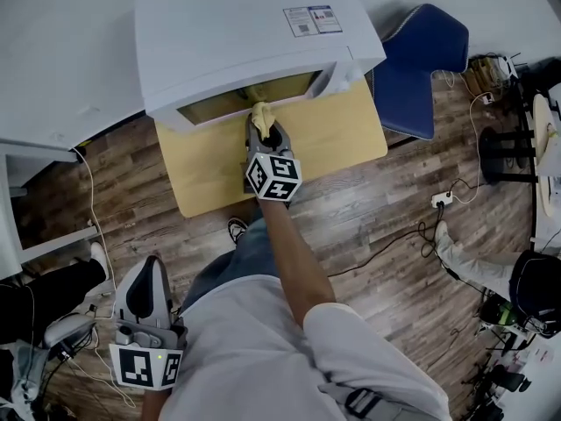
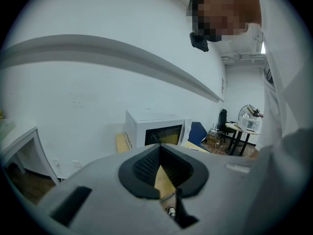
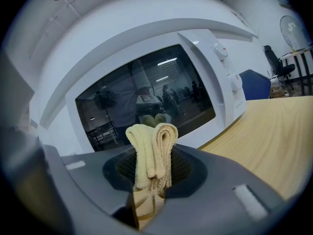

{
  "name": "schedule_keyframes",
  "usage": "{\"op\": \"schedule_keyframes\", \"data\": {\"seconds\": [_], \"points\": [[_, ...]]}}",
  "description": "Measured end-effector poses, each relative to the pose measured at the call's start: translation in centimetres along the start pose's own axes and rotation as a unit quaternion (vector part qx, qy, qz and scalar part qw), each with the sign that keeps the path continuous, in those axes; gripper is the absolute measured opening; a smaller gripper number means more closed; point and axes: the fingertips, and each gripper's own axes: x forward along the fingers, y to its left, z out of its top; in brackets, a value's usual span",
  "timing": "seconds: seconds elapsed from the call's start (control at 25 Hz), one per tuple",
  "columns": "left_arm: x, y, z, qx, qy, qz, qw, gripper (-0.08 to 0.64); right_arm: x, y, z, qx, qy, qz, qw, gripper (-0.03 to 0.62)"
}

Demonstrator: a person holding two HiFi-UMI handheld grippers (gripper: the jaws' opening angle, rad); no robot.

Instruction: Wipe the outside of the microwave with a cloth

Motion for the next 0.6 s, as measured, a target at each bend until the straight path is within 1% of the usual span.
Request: {"op": "schedule_keyframes", "data": {"seconds": [0.12,0.28,0.44,0.6], "points": [[-0.1,0.3,-0.3,-0.003,0.002,0.0,1.0,-0.005,0.1,1.2,-0.5,0.001,0.003,0.007,1.0,0.115],[-0.2,0.4,-0.4,-0.002,0.004,0.001,1.0,-0.005,0.3,3.8,-1.7,-0.002,0.013,0.032,0.999,0.115],[-0.2,0.6,-0.4,-0.009,0.004,0.005,0.9999,-0.005,0.5,5.4,-2.4,0.01,0.016,0.038,0.999,0.115],[-0.3,0.5,-0.6,-0.011,0.007,0.008,0.9999,-0.005,0.8,7.9,-3.6,0.006,0.029,0.066,0.997,0.115]]}}
